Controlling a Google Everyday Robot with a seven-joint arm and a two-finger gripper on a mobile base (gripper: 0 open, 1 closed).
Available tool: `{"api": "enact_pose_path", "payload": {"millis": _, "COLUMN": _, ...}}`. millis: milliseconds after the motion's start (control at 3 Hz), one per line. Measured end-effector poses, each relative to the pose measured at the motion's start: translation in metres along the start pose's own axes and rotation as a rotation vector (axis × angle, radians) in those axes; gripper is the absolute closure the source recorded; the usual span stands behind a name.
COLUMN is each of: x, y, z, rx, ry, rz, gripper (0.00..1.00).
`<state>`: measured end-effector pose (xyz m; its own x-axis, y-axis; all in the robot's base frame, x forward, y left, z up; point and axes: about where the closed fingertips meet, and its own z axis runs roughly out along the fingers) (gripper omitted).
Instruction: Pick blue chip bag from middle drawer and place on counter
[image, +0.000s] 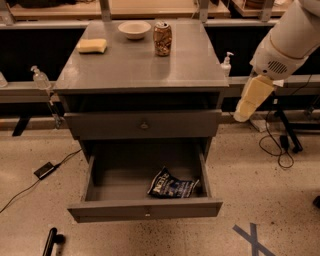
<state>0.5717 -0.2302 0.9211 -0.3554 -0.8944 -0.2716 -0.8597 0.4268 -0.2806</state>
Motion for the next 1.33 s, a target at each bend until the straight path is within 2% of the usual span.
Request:
{"api": "enact_pose_path", "payload": {"millis": 333, "x": -0.001, "y": 0.002, "z": -0.003, "rx": -0.003, "ry": -0.007, "rz": 0.0, "gripper": 0.0}}
{"api": "enact_pose_path", "payload": {"millis": 667, "x": -0.006, "y": 0.011, "z": 0.005, "rx": -0.085, "ry": -0.068, "rz": 0.023, "gripper": 0.0}}
{"api": "enact_pose_path", "payload": {"millis": 1000, "x": -0.062, "y": 0.045, "z": 0.033, "rx": -0.192, "ry": -0.18, "rz": 0.033, "gripper": 0.0}}
{"api": "enact_pose_path", "payload": {"millis": 1333, "x": -0.119, "y": 0.087, "z": 0.083, "rx": -0.279, "ry": -0.272, "rz": 0.033, "gripper": 0.0}}
